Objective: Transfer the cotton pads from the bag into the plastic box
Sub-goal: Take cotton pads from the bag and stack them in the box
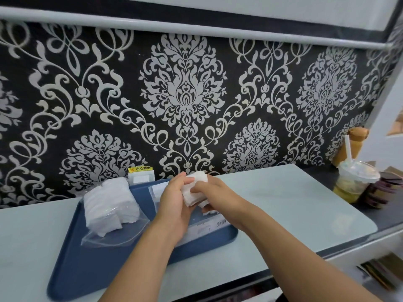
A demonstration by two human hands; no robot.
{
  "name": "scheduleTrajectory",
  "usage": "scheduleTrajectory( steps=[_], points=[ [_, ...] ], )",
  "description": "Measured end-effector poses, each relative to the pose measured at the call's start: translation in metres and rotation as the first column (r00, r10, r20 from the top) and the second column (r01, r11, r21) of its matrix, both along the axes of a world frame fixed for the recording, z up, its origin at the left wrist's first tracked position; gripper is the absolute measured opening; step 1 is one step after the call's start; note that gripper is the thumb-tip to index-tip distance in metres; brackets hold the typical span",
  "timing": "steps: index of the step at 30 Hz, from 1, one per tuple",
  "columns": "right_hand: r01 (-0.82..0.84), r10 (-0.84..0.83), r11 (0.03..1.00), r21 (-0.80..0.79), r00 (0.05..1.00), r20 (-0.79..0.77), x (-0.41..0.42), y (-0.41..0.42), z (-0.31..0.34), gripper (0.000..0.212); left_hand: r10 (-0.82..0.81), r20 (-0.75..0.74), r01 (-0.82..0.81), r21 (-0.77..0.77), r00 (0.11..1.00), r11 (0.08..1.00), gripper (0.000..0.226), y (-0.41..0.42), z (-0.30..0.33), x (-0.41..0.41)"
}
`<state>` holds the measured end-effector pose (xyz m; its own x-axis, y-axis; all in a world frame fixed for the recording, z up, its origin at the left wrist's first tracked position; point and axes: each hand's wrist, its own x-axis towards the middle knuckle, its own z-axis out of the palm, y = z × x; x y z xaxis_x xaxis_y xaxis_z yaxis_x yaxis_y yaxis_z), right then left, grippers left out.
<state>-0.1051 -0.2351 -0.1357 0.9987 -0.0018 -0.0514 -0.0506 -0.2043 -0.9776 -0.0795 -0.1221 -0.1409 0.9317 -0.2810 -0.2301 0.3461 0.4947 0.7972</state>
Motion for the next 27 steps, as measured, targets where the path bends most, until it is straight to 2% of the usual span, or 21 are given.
scheduleTrajectory(
  steps=[4, 9, 11, 13, 15, 17, 19, 21, 25, 27],
  points=[
    [0.008, -0.007, 0.999, -0.041, 1.0, 0.031, 0.004, 0.008, -0.002, 0.027, 0.081, 0.009, -0.081, 0.019, 0.997, 0.997, 0.041, -0.003, -0.005, 0.004],
    [0.087, -0.085, 0.995, -0.044, 0.996, 0.04, 0.009, 0.008, -0.002, 0.032, 0.07, -0.01, -0.07, 0.056, 0.997, 0.996, 0.036, 0.001, -0.007, 0.006],
    [0.187, -0.176, 0.974, -0.127, 0.98, 0.096, 0.014, 0.008, -0.006, 0.045, 0.02, 0.002, -0.02, 0.079, 1.0, 0.997, 0.038, 0.002, -0.007, 0.006],
    [0.328, -0.284, 0.904, -0.274, 0.94, 0.189, 0.019, 0.006, -0.011, 0.06, -0.045, 0.011, 0.043, 0.111, 0.999, 0.993, 0.038, 0.002, -0.006, 0.002],
    [0.348, -0.292, 0.88, -0.323, 0.933, 0.209, 0.023, 0.004, -0.011, 0.063, -0.114, 0.025, 0.11, 0.135, 0.993, 0.985, 0.043, 0.002, -0.006, -0.001],
    [0.267, -0.24, 0.921, -0.283, 0.962, 0.128, 0.027, 0.001, -0.01, 0.062, -0.14, 0.047, 0.131, 0.168, 0.989, 0.977, 0.049, 0.002, -0.005, 0.0],
    [0.195, -0.192, 0.956, -0.22, 0.981, 0.035, 0.026, 0.0, -0.007, 0.07, -0.117, 0.061, 0.104, 0.193, 0.991, 0.976, 0.054, 0.004, -0.006, 0.004],
    [0.16, -0.161, 0.976, -0.145, 0.987, 0.005, 0.024, -0.005, -0.004, 0.075, -0.076, 0.06, 0.064, 0.18, 0.995, 0.982, 0.057, 0.007, -0.005, 0.008],
    [0.132, -0.132, 0.991, -0.02, 0.99, -0.056, 0.016, -0.018, 0.004, 0.066, 0.021, 0.015, -0.022, 0.072, 1.0, 0.997, 0.058, 0.013, -0.003, 0.016],
    [0.127, -0.125, 0.991, 0.031, 0.991, -0.037, 0.016, -0.02, 0.004, 0.056, 0.009, -0.023, -0.008, 0.033, 1.0, 0.999, 0.059, 0.014, -0.002, 0.017]
  ],
)
